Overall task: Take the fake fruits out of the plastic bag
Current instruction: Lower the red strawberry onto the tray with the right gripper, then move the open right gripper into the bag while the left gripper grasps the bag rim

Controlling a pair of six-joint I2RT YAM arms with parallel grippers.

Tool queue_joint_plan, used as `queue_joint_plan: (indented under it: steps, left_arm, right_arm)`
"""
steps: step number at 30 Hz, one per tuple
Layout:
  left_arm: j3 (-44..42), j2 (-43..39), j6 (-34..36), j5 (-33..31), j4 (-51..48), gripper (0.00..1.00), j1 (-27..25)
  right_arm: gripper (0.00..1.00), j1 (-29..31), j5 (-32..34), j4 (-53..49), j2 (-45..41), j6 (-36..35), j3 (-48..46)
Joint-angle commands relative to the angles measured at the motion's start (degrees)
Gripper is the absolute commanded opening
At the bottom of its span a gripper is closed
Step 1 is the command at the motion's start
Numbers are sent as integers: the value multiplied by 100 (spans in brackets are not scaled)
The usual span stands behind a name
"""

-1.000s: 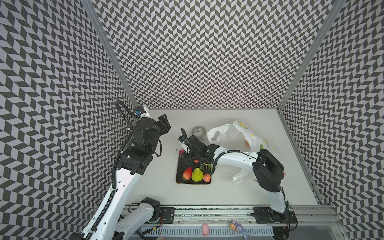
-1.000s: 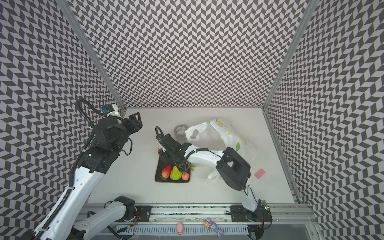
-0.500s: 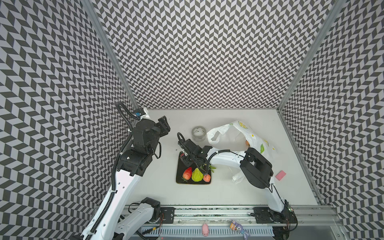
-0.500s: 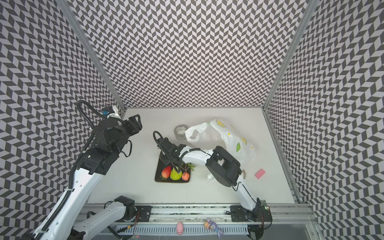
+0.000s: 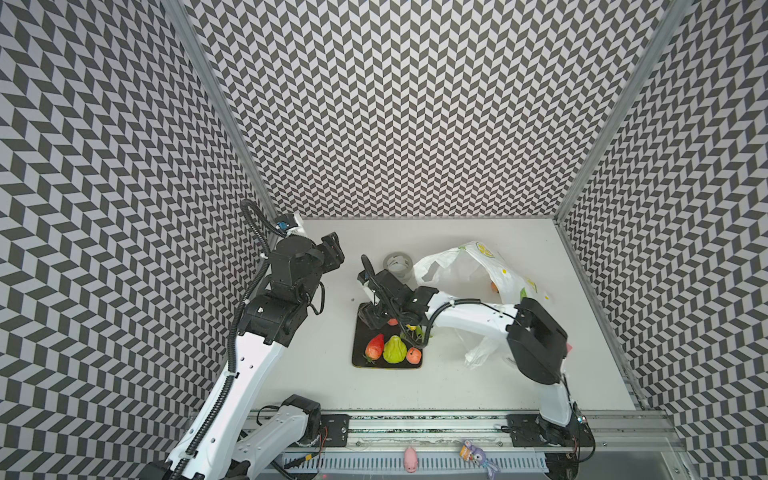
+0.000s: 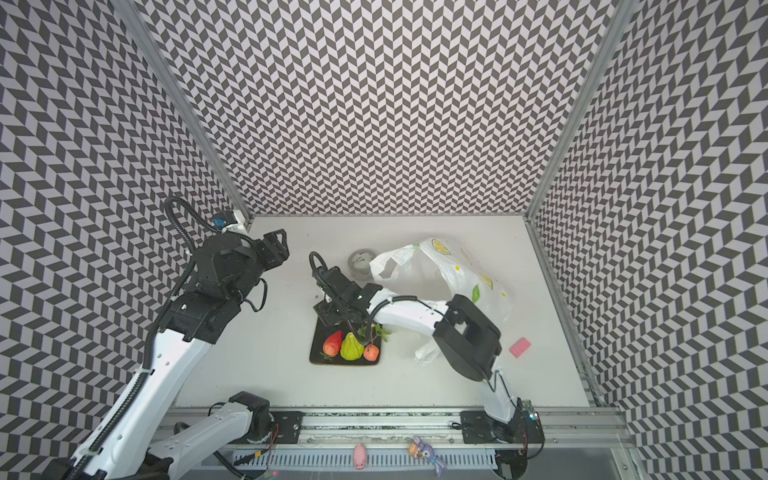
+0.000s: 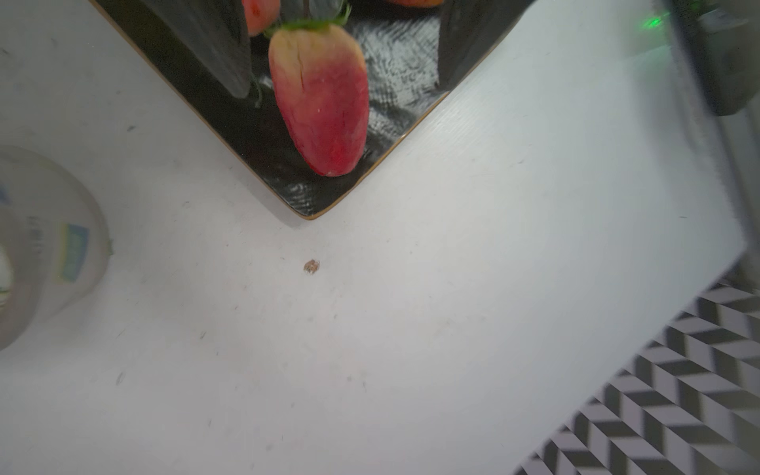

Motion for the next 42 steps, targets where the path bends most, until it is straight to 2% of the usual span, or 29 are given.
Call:
queue_joint_plan:
  steps: [1,4,7,9,12,16,21,30,33,36,42]
  left_arm:
    - [126,140,394,722,374,70,27]
    - [223,530,773,1324,177,70,30]
    - [73,589,1102,2059,506,70,22]
    - [-139,568,1274,2603,808,70,18]
    - [-469,653,1514,3497,1185,71,-89]
    - [-731,1056,1865,4278,1413,72,-439]
    - [-689,1688,2237,4447,1575,74,-898]
    - [-108,2965,2516,4802,1797,78,-1041]
    - [66,3353,2507,4936,1971,76,-1097]
    - [246,3682,2419,5093,2143,66,-1111]
    - [463,3868,2231,5387,2319,21,-1175]
  right_arm:
    - [69,39,-406,552,-1154,-129,-581]
    - [68,146,-434,596,-1973,-311,-1226]
    - [65,181,-247,424,-2699,-208,-1681]
    - [63,176,215,161,-3203,29,-1959]
    - [57,160,1288,-366,-3845,721,-2400]
    - [51,23,1612,-1276,-4202,1370,-2772]
    - [45,-102,1804,-2159,-4148,1746,-2793]
    - [43,-555,1790,-2512,-4064,1806,-2972]
    - [43,-701,1867,-2561,-3913,1811,-2908]
    - [43,-804,1917,-2541,-3729,1732,-2882]
    - [41,-1407,1671,-2678,-3135,1646,-2867]
